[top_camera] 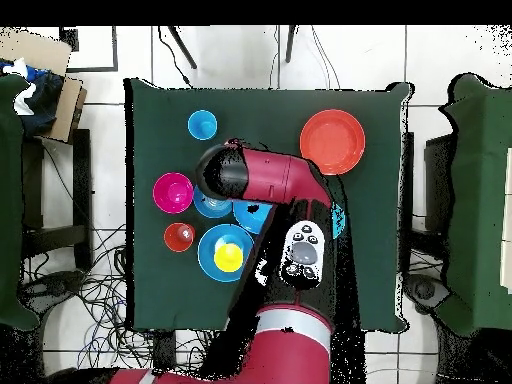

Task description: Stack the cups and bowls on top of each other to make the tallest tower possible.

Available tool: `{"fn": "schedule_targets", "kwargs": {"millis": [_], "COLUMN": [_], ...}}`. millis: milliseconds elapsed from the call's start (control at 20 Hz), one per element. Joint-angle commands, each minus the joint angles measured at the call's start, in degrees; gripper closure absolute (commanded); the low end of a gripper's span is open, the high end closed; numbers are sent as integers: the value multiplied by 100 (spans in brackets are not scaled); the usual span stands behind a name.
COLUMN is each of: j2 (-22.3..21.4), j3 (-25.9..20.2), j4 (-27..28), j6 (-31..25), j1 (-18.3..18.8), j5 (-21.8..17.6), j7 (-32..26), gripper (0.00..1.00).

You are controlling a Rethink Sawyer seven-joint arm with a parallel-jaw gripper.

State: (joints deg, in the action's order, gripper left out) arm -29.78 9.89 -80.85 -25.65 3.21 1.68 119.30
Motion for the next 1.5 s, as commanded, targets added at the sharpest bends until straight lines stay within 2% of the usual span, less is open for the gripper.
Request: {"fn": "schedule_targets", "kwargs": {"millis": [50,550,1100,1500], "j2": [553,942,1060,1341], "j3": [-97,298,537,754], "j4": [472,810,1041,1299], "j6": [91,170,-81,-194], "j1": [-170,-347,-451,-618], "j5": [160,392,630,908], "j7": [960,1113,1059,1232], "gripper": [0,0,0,0]}}
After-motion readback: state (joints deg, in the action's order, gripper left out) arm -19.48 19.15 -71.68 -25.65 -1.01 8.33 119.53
